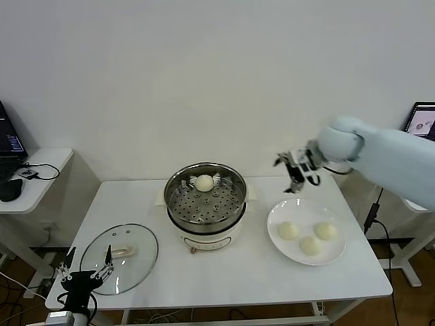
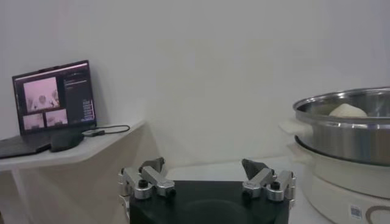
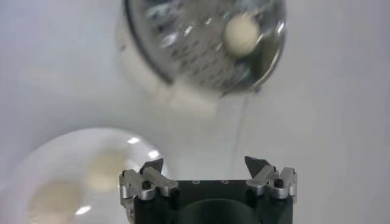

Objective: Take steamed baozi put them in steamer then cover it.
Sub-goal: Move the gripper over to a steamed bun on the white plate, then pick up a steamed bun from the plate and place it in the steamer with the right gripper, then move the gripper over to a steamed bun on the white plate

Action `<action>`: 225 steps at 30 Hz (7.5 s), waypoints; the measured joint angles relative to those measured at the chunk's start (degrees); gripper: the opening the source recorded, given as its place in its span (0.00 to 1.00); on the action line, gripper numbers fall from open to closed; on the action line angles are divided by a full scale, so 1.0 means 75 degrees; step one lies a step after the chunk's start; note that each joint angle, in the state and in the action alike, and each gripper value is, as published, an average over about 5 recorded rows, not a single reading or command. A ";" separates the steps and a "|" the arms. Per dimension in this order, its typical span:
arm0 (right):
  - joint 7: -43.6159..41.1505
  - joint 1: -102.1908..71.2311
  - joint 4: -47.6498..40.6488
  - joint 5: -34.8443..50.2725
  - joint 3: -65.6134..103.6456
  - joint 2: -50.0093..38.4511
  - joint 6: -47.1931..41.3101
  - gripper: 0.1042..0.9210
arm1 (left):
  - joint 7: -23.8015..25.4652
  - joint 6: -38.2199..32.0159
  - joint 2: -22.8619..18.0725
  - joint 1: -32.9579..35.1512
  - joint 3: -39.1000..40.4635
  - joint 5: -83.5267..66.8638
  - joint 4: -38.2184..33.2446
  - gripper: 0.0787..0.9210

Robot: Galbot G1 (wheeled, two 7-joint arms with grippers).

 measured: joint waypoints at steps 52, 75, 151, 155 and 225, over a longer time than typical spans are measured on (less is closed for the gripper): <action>-0.0837 -0.3770 -0.3745 -0.2077 0.2539 0.2130 0.0595 0.81 | 0.0036 0.0048 -0.0138 0.0027 -0.0055 0.0156 0.0318 0.88; -0.1124 -0.2604 -0.2945 -0.1308 0.2113 0.1636 0.0206 0.64 | 0.0030 0.0045 -0.0088 0.0003 -0.0044 0.0134 0.0178 0.88; 0.0240 -0.0517 -0.4071 0.1676 0.0519 0.6153 -0.1592 0.88 | 0.0060 -0.0022 -0.0041 -0.0044 -0.0068 0.0080 -0.0124 0.88; -0.0203 -0.0019 -0.3406 0.1607 0.0391 0.5470 -0.1380 0.88 | 0.0071 -0.0001 -0.0008 -0.0028 -0.0063 0.0083 -0.0176 0.88; -0.1192 -0.4745 -0.1816 -0.2383 0.3473 0.0238 0.0425 0.81 | 0.0057 -0.0051 -0.0133 0.0079 0.0052 0.0563 0.0330 0.88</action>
